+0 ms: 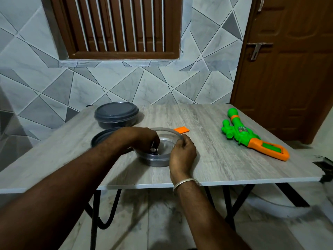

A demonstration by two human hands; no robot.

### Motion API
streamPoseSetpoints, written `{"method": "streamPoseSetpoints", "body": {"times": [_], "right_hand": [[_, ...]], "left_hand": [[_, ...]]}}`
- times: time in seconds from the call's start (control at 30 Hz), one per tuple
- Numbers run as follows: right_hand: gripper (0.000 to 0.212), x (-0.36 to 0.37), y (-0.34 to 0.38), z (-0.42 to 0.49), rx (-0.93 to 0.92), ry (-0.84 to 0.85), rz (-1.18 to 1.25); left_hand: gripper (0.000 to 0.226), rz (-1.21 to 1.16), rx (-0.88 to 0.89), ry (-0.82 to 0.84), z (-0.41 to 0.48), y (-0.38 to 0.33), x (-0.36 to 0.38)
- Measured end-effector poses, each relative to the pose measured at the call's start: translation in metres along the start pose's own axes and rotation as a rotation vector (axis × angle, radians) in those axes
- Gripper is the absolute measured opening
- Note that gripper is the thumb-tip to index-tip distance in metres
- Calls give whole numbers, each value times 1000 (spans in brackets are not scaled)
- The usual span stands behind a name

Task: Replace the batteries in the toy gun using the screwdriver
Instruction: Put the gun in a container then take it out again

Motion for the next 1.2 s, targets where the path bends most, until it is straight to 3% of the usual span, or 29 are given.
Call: {"method": "streamPoseSetpoints", "body": {"times": [0.27,0.47,0.53,0.6,0.93,1.07,1.2], "right_hand": [[35,0,-1,0,-1,3,-26],[29,0,2,-3,46,81,63],[24,-6,2,0,78,93,122],[31,-16,8,6,100,78,147],[25,-94,67,59,18,-4,357],[22,-162,84,97,-62,-83,191],[30,-228,77,150,-92,-106,-344]], "left_hand": [[21,-80,78,-104,5,-10,4],[18,-142,40,-243,13,-7,3],[10,-291,23,-338,14,-6,-2],[6,-532,30,-420,13,-10,-8],[16,-1258,163,-756,28,-94,-44],[8,-1585,196,-767,56,-133,-39],[5,-1768,180,-723,93,-173,-30]]}}
Point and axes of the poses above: each hand's wrist, its own z-axis towards the middle knuckle, its own x-axis out of the palm, y = z × x, the point moved 4 cm from there along z, towards the middle knuckle, and after that the axes turned 9 degrees about x, right-handed, at the moved point
